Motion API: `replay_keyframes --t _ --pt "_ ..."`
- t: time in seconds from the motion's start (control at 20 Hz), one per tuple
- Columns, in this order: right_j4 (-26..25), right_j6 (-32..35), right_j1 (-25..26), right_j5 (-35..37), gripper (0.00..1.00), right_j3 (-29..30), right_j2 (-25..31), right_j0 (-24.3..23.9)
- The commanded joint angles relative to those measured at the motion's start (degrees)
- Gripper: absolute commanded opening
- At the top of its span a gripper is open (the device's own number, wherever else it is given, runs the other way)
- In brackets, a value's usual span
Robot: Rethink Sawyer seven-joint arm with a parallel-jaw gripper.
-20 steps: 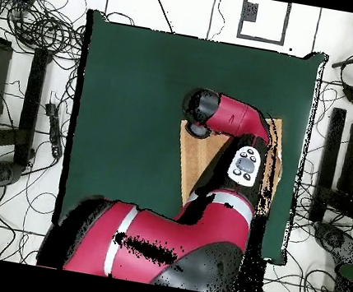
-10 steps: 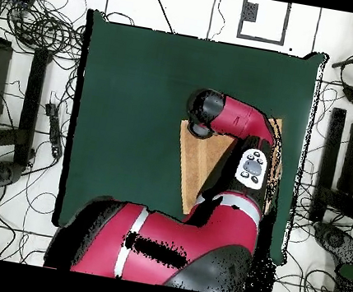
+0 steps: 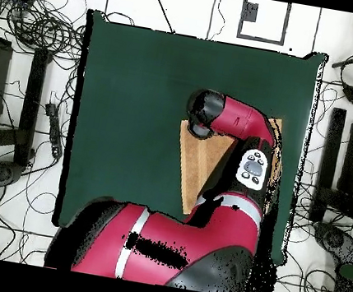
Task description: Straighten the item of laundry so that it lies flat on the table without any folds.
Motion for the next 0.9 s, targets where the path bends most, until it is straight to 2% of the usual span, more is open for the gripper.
replay_keyframes --t 0.05,0.4,0.9 --pt "0.29 4.34 6.12 -5.25 1.00 2.32 10.22 1.65" --pt "-0.46 5.76 7.27 -12.26 1.00 3.95 10.39 1.68" --pt "-0.90 5.23 7.52 -13.18 1.00 3.37 10.53 1.85"
